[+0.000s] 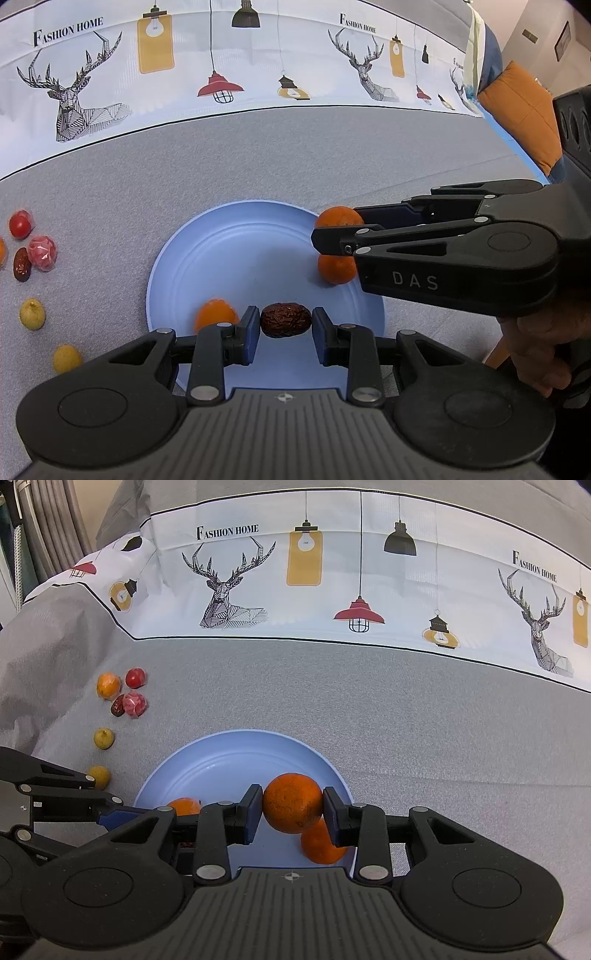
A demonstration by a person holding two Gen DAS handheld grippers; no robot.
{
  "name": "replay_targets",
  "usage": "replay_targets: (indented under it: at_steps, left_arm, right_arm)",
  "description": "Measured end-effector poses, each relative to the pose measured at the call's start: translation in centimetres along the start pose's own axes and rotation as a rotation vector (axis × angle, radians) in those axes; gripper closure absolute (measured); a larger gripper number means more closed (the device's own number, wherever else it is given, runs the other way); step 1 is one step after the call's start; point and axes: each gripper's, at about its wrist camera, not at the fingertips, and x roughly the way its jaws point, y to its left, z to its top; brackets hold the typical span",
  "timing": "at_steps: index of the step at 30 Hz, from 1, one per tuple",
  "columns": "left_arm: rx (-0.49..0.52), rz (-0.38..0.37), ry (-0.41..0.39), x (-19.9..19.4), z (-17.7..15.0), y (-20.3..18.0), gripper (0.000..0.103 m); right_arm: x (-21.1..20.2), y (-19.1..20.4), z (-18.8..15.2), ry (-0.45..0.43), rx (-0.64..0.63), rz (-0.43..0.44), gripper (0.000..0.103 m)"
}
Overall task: Organize fruits
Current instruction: 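Lower and open both tools, releasing the date and mandarin onto the plate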
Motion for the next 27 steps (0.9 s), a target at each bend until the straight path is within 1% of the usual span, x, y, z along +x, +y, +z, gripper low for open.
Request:
replay_targets:
  at_steps: [3,7,10,27]
  left_arm:
    - [-0.012,-0.003,-0.001,-0.10,0.11,0.10,0.066]
    - [-0.024,-0.006,-0.008,-0.34,0.10,0.41,0.066]
    - [-0.024,-0.004,-0.008,-0.37,0.04,0.37,0.066]
    - [-0.044,0.004,-0.018,-0.67,0.05,0.82,0.066]
  right_arm:
    - [-0.05,-0.03,0.00,-0.002,0.000,-0.012,0.065]
    - [-0.02,-0.10,-0.02,-0.001,0.006,-0.023,0.064]
    - [-0.07,-0.11,0.06,-0.006,0.005,-0.027,0.058]
    - [-0.17,-0.06,-0.01,-0.015,-0.001,-0.051,0.058]
